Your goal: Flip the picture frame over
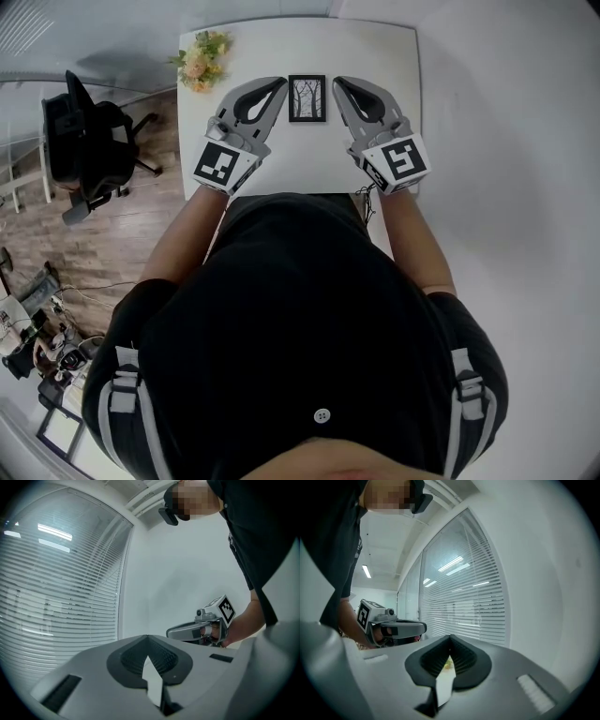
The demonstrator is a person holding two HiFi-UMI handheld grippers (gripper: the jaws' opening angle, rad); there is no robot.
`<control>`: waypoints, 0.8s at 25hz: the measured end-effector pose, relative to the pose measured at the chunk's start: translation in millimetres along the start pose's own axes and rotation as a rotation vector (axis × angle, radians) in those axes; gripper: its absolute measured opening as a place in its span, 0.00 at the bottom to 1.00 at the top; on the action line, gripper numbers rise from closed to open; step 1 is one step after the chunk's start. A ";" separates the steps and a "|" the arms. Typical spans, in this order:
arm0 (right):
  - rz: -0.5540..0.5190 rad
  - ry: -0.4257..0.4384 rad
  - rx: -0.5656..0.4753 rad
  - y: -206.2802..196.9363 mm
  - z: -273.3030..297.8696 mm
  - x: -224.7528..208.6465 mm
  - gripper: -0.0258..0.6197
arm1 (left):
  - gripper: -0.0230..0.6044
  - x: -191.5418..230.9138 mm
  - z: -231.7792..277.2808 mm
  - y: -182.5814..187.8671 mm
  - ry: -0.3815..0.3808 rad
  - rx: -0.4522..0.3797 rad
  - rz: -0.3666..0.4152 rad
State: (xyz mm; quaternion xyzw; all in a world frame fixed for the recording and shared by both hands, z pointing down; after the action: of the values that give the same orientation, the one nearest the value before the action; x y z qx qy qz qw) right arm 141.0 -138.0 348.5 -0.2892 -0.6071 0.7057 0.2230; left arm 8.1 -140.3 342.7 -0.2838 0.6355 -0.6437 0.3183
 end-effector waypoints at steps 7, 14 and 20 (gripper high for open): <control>0.011 -0.022 0.011 -5.2 -1.8 -4.5 0.06 | 0.04 2.1 1.8 -5.7 0.000 0.012 -0.003; 0.015 -0.029 0.011 -5.7 -2.3 -4.4 0.06 | 0.04 3.3 1.5 -5.7 0.001 0.012 -0.005; 0.011 -0.029 0.014 -7.5 -1.0 -5.9 0.06 | 0.04 4.9 0.5 -9.2 0.002 0.017 0.001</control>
State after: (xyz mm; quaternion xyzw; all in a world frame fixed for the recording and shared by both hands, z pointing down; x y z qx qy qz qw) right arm 145.7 -140.0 356.6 -0.2810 -0.6037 0.7153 0.2123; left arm 4.9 -144.5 351.7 -0.2799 0.6304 -0.6494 0.3204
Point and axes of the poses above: the fingertips, and each gripper's own axes: z forward along the fingers, x to its left, y out of its top, the point moved 4 cm from there along -z, backward along the fingers, and after that the axes turned 4 degrees about z, right-handed, at the moved point
